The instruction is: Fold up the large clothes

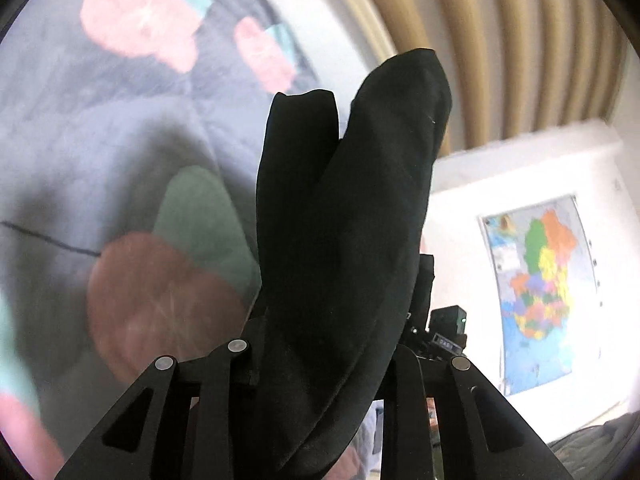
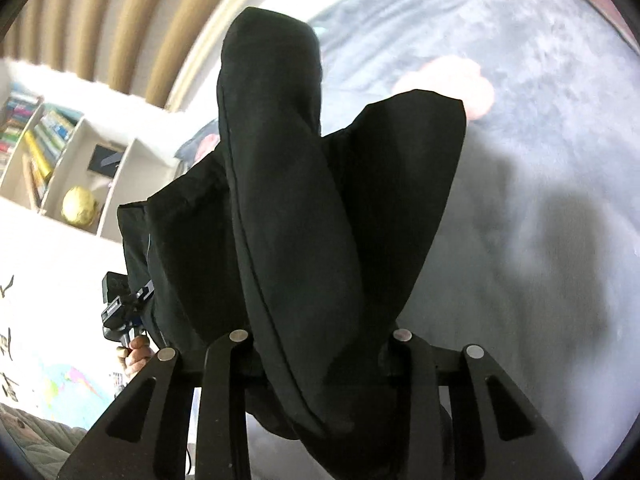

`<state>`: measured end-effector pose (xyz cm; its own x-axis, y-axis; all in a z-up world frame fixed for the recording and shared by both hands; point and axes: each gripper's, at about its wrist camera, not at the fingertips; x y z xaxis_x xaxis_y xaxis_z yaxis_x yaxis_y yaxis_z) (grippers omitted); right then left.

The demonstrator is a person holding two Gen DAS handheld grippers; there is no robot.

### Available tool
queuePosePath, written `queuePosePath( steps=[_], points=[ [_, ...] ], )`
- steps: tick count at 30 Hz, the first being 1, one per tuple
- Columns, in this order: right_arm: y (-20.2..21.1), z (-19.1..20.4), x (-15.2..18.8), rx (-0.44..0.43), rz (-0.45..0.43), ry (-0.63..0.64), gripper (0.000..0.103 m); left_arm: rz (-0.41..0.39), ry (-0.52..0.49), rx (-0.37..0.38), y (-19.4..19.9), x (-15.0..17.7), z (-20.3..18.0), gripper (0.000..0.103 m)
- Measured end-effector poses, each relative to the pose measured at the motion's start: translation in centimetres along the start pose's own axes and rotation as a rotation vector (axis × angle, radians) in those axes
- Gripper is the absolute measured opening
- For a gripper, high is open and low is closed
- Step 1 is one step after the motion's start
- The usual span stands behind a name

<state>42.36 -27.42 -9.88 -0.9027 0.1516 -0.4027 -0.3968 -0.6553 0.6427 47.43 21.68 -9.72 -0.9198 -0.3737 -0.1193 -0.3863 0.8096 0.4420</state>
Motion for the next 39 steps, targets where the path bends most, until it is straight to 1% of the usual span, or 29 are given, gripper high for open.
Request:
queuePosePath(
  steps=[2,4,6,8,10,11,13,15,16,17,19,20,21,22,23,24,25,26,27,29,31,32,34,35,36,37,38,39],
  points=[
    [1.5,1.9,1.1,-0.016,-0.009,0.012,0.037,-0.010,-0.037,-0.045,2.0,1.9,-1.5,0.028],
    [2.9,4.0,2.9,-0.010,0.004,0.029,0.037,-0.005,-0.049,-0.060,4.1,3.7,-2.1,0.028],
    [4.2,5.3,3.3,-0.011,0.023,0.033,0.037,-0.005,-0.054,-0.076,5.8,5.8,-2.2,0.028],
    [5.2,6.1,3.8,0.001,0.050,0.038,0.037,-0.007,-0.042,-0.094,7.3,7.8,-1.8,0.028],
    [6.2,5.4,4.8,0.007,0.084,0.021,0.037,-0.002,-0.007,-0.105,8.2,9.5,-0.7,0.028],
    [6.0,5.2,5.4,0.009,0.107,0.002,0.037,0.001,0.010,-0.110,8.4,10.0,-0.2,0.028],
    [4.0,5.0,5.4,0.021,0.138,-0.023,0.037,0.013,0.045,-0.128,8.7,11.6,1.3,0.028],
    [2.0,4.1,6.0,0.040,0.180,-0.055,0.037,0.029,0.062,-0.165,8.7,12.4,2.6,0.028],
    [1.1,3.6,6.8,0.052,0.202,-0.073,0.037,0.042,0.070,-0.201,8.3,13.0,3.7,0.028],
    [0.1,2.9,7.5,0.064,0.221,-0.094,0.037,0.052,0.082,-0.221,8.0,13.1,4.2,0.028],
    [-0.5,1.8,8.2,0.095,0.209,-0.126,0.040,0.054,0.122,-0.271,7.6,13.6,6.8,0.029],
    [-0.5,0.8,8.4,0.095,0.189,-0.160,0.040,0.036,0.167,-0.279,7.5,13.3,8.2,0.031],
    [-0.4,-0.7,8.7,0.081,0.162,-0.228,0.043,0.020,0.227,-0.266,7.9,13.2,9.9,0.033],
    [-0.5,-1.5,8.8,0.083,0.154,-0.262,0.049,0.004,0.277,-0.267,8.1,13.2,11.4,0.036],
    [-0.6,-2.8,9.1,0.111,0.151,-0.303,0.051,-0.009,0.309,-0.296,8.1,13.1,12.7,0.045],
    [-0.7,-3.5,9.3,0.137,0.151,-0.317,0.055,-0.011,0.337,-0.354,7.8,12.8,14.3,0.058],
    [-0.9,-4.2,9.5,0.156,0.153,-0.333,0.060,-0.004,0.356,-0.368,7.4,12.7,15.2,0.067],
    [-1.1,-4.9,9.8,0.171,0.156,-0.355,0.064,0.003,0.379,-0.351,7.2,12.6,16.1,0.072],
    [-1.2,-5.6,10.0,0.194,0.158,-0.381,0.068,0.009,0.413,-0.314,7.1,12.3,17.0,0.072],
    [-0.7,-6.4,10.4,0.216,0.148,-0.415,0.070,0.023,0.439,-0.300,7.3,11.9,17.3,0.072],
    [0.7,-6.3,10.6,0.259,0.138,-0.402,0.071,0.016,0.408,-0.368,8.5,11.4,16.0,0.071],
    [1.5,-5.6,10.4,0.303,0.135,-0.373,0.071,-0.001,0.371,-0.416,9.7,11.2,15.0,0.071],
    [3.2,-2.6,9.5,0.438,0.129,-0.268,0.072,-0.035,0.257,-0.538,11.4,10.7,12.1,0.071],
    [4.1,-0.7,9.1,0.507,0.117,-0.202,0.072,-0.048,0.185,-0.598,12.3,10.6,10.6,0.070],
    [4.3,2.0,8.5,0.552,0.097,-0.140,0.072,-0.062,0.112,-0.653,13.0,10.3,8.8,0.069],
    [5.1,3.7,8.4,0.575,0.076,-0.080,0.072,-0.075,0.033,-0.690,13.3,10.1,6.7,0.069],
    [4.8,6.3,7.9,0.588,0.058,-0.017,0.072,-0.082,-0.027,-0.703,13.7,10.0,5.3,0.069],
    [4.0,8.7,7.6,0.597,0.050,0.044,0.073,-0.086,-0.085,-0.701,13.1,10.4,3.2,0.069]
  ],
)
Point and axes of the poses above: each gripper's, at about its wrist camera, not at the fingertips, and y roughly against the way its jaws point, z to its left, x to its underside, and after that the axes turned 9 degrees about y, right-handed
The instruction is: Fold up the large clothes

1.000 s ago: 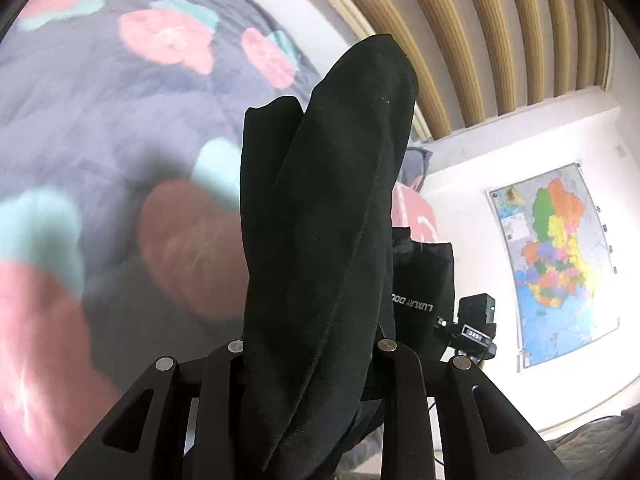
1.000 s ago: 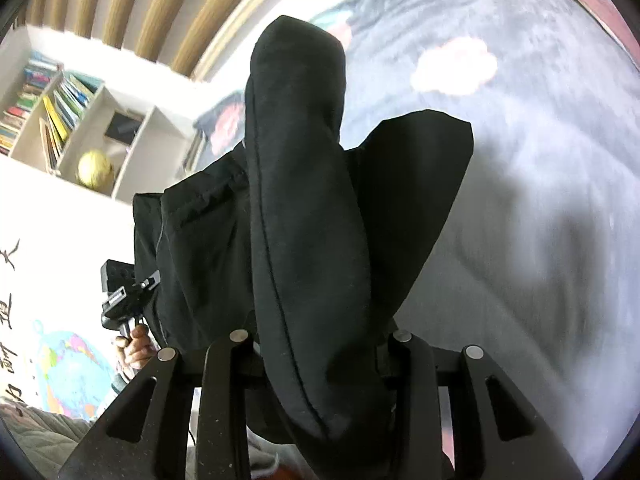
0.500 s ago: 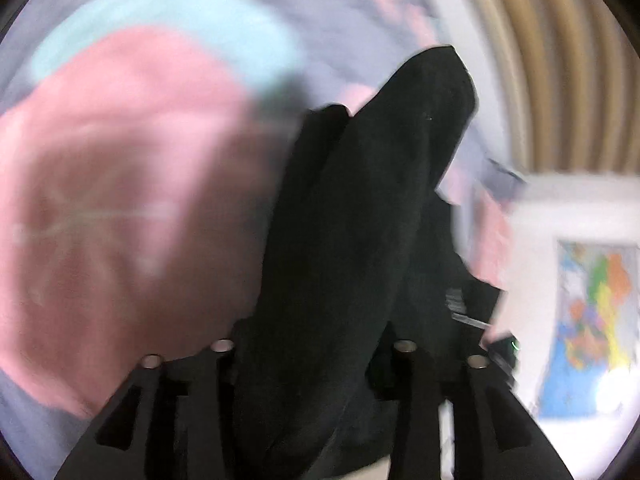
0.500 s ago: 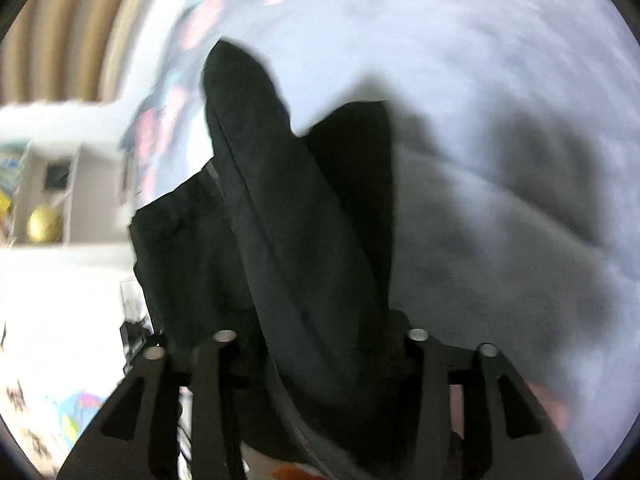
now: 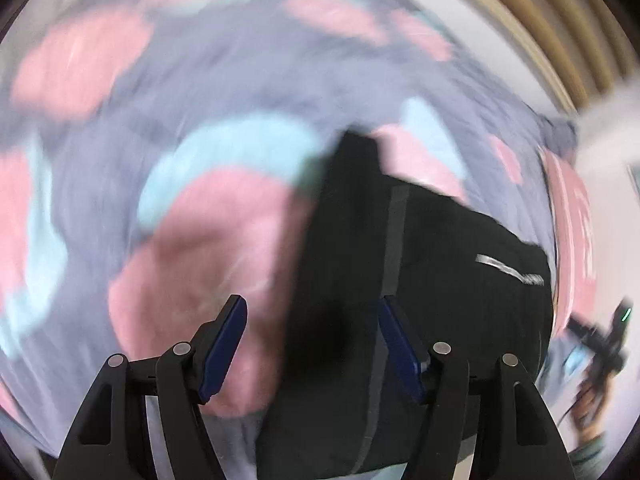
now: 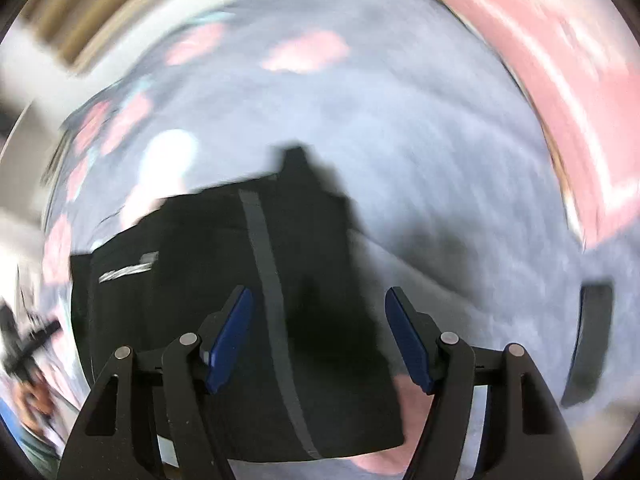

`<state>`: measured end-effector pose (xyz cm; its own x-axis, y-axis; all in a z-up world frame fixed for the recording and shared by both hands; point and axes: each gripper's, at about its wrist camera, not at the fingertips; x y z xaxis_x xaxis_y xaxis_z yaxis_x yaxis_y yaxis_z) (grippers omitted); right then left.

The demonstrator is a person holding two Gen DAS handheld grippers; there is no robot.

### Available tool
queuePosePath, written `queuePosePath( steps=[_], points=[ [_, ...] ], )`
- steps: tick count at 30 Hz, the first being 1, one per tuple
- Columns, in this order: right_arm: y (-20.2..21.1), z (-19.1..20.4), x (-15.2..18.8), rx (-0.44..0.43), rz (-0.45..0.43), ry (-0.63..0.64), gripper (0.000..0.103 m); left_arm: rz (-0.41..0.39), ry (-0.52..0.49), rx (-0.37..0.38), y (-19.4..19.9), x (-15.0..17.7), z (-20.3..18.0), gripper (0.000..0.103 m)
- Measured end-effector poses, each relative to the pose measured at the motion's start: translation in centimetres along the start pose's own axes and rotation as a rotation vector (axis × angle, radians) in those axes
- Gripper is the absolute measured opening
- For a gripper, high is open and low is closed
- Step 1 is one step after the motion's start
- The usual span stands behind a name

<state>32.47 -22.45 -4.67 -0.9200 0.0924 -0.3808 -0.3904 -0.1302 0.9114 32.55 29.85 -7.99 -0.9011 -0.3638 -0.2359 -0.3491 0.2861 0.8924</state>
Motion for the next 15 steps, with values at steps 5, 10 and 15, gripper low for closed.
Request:
queuePosePath(
  steps=[5,10,15],
  points=[
    [-3.2,7.7,1.4,-0.037,0.008,0.174,0.070,0.067,-0.152,0.063,-3.6,2.9,-7.8,0.069],
    [-11.1,9.1,3.7,0.016,0.168,0.213,0.073,0.120,-0.134,-0.074,-10.3,5.6,-9.8,0.077],
    [-12.1,8.8,3.0,0.021,0.201,0.165,0.074,0.114,-0.136,-0.109,-11.1,4.0,-9.7,0.083]
  ],
)
Point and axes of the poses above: each gripper's, at about its wrist camera, not at the fingertips, and y roughly against the way its jaws point, z to its left, x to its underside, and after that the axes turned 9 degrees about y, right-handed
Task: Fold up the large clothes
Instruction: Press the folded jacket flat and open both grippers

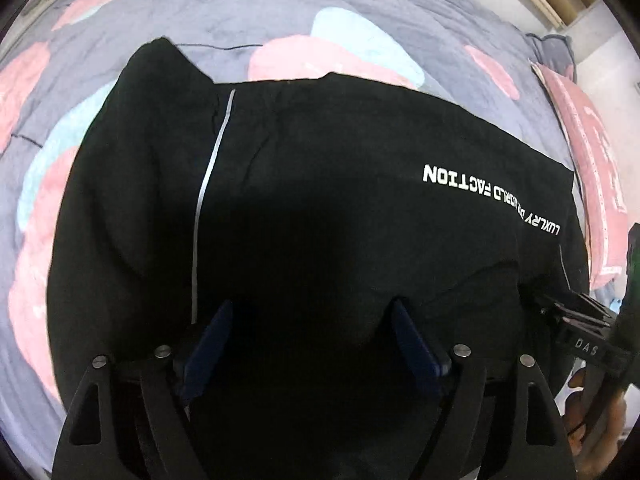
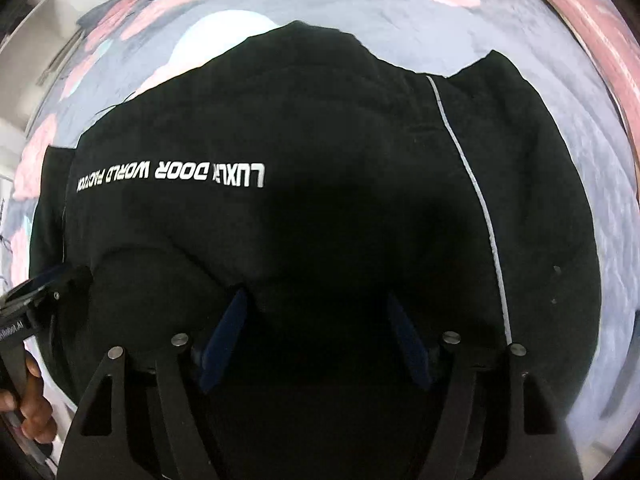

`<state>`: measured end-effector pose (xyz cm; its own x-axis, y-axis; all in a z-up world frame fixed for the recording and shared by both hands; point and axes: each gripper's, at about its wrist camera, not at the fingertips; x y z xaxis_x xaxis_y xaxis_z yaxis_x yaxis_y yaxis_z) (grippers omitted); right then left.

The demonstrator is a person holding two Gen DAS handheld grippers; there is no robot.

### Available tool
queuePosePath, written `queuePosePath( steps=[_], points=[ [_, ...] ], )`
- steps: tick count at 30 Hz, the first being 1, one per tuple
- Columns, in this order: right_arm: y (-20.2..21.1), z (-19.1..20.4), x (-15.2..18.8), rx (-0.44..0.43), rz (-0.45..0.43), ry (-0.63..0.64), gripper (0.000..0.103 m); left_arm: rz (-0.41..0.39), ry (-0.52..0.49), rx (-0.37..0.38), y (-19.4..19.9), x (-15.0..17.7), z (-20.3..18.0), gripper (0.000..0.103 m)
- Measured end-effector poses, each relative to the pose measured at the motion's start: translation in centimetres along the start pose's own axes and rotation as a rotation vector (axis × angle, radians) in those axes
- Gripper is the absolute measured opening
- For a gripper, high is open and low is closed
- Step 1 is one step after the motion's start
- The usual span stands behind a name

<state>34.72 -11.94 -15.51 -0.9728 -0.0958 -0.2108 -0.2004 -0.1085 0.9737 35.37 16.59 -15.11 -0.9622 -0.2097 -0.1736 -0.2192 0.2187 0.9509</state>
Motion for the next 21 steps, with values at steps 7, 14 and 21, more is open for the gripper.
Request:
queuePosePath(
  steps=[7,14,21],
  points=[
    [8.7,1.6,0.3,0.090,-0.124,0.106,0.074,-0.099,-0.044,-0.044,6.6,0.1,-1.5,0.082],
    [18.5,5.5,0.8,0.147,-0.286,0.152,0.074,-0.251,-0.099,-0.093,16.2,1.6,-2.4,0.083],
    [24.3,8.6,1.1,0.229,-0.375,0.172,0.074,-0.430,-0.068,-0.132,23.3,2.8,-6.2,0.083]
  ],
)
Point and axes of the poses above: each gripper's, at about its wrist camera, not at the fingertips, and y roughly against the way its jaws point, z to its left, x to its underside, and after that the axes turned 9 degrees about y, right-handed
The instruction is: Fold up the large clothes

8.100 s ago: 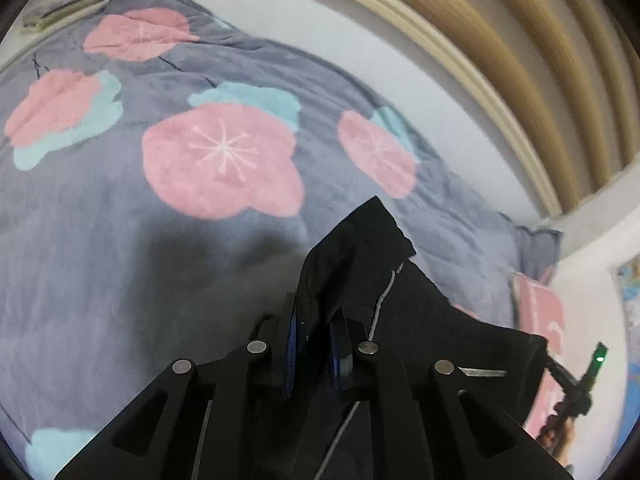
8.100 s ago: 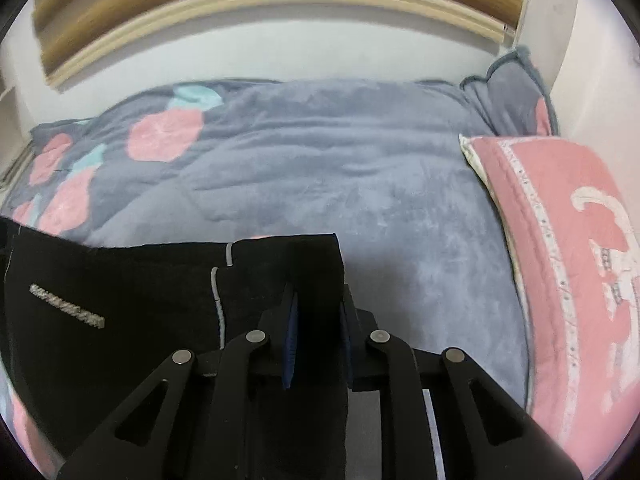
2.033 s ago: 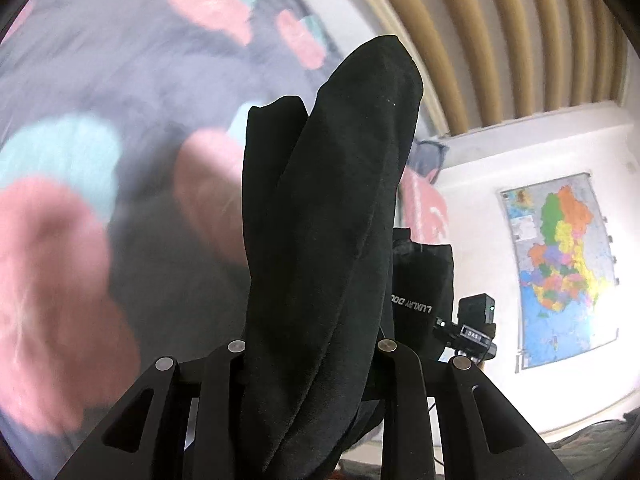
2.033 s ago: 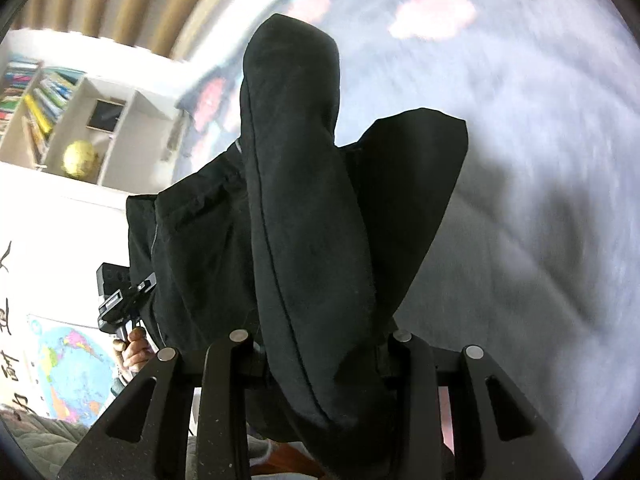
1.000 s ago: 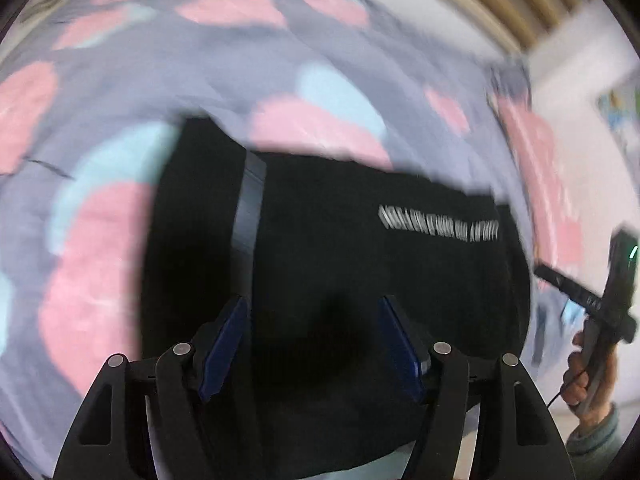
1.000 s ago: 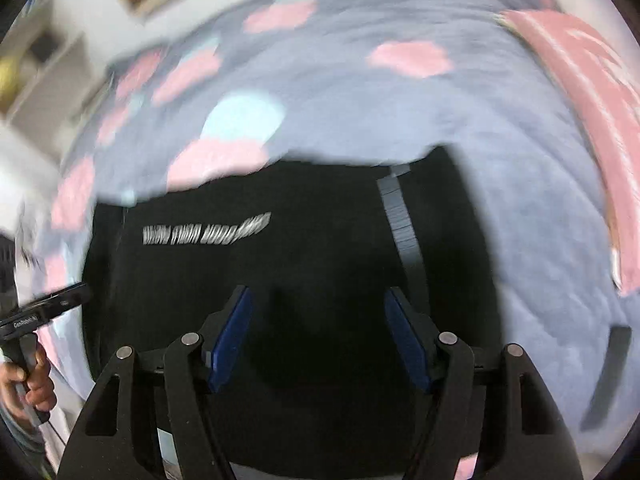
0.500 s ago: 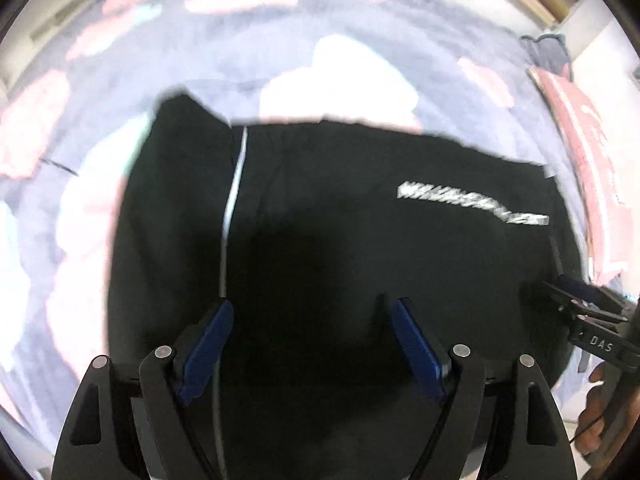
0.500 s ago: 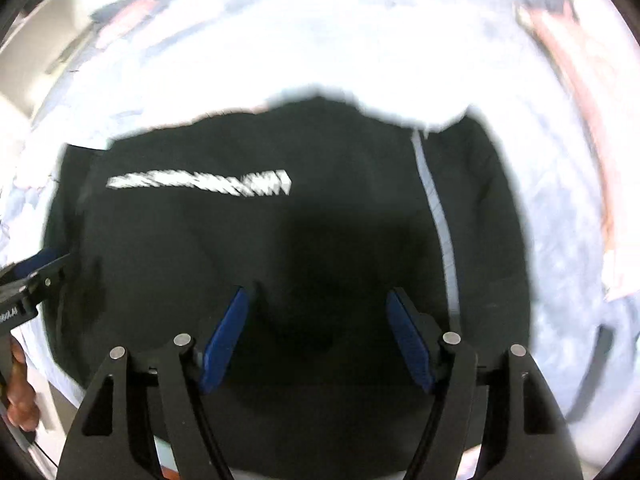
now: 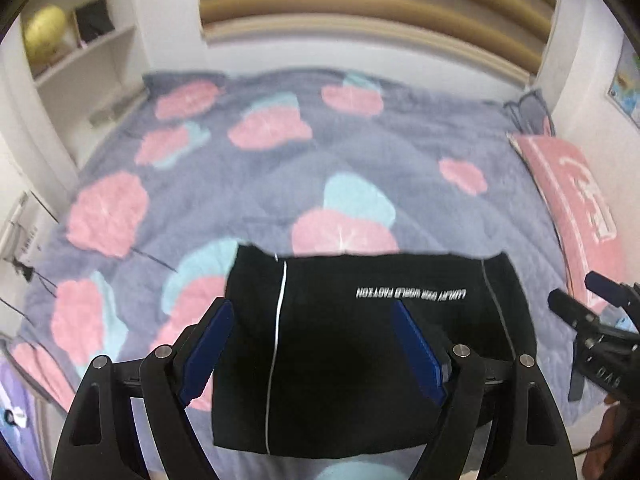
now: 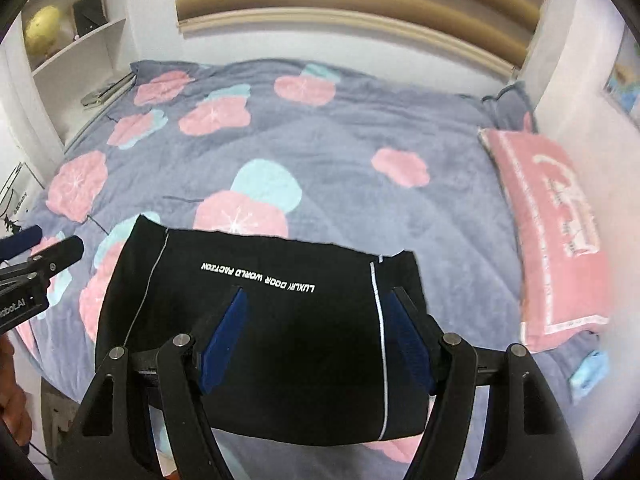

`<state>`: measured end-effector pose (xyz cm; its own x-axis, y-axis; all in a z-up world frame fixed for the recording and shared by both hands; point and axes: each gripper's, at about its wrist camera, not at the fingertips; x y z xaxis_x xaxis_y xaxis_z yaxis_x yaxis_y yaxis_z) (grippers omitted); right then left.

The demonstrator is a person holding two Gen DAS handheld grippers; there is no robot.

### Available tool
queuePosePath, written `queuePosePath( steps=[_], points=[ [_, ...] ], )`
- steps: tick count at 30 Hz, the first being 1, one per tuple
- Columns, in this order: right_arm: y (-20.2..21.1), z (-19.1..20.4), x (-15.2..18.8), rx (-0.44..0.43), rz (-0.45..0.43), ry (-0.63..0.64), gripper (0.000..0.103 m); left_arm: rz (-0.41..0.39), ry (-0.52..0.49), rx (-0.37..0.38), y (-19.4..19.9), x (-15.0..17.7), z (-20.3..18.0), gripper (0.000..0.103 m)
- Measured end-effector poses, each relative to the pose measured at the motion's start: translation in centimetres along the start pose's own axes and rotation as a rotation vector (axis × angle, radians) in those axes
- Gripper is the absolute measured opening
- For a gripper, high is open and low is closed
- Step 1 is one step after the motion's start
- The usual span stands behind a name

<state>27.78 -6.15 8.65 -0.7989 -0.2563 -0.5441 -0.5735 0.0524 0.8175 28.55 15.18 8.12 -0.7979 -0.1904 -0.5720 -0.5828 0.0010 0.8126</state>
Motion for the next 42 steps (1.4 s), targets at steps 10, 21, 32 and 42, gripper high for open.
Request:
queuePosePath(
  steps=[10,21,32,42],
  points=[
    [4.5,1.7,1.3,0.037,-0.024,-0.062,0.075,-0.072,0.017,-0.063,5.4,1.6,-2.0,0.083],
    [4.6,0.7,1.0,0.008,-0.021,-0.103,0.075,-0.104,-0.035,-0.078,6.4,2.4,-3.0,0.083],
    [4.0,1.9,0.3,-0.018,-0.027,-0.070,0.075,-0.102,-0.031,-0.118,6.4,2.7,-2.1,0.083],
    [2.9,2.3,0.2,-0.040,-0.001,-0.054,0.075,-0.103,0.022,-0.126,6.0,2.5,-0.7,0.083]
  ],
)
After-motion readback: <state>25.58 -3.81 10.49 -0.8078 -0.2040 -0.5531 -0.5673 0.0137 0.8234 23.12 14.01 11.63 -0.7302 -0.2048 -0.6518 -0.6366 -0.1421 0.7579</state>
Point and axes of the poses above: each gripper's, at about its wrist camera, not at the fingertips, and y roughly against the way its jaws point, z to its left, x to its underside, and after that the axes turned 9 degrees about y, right-handed
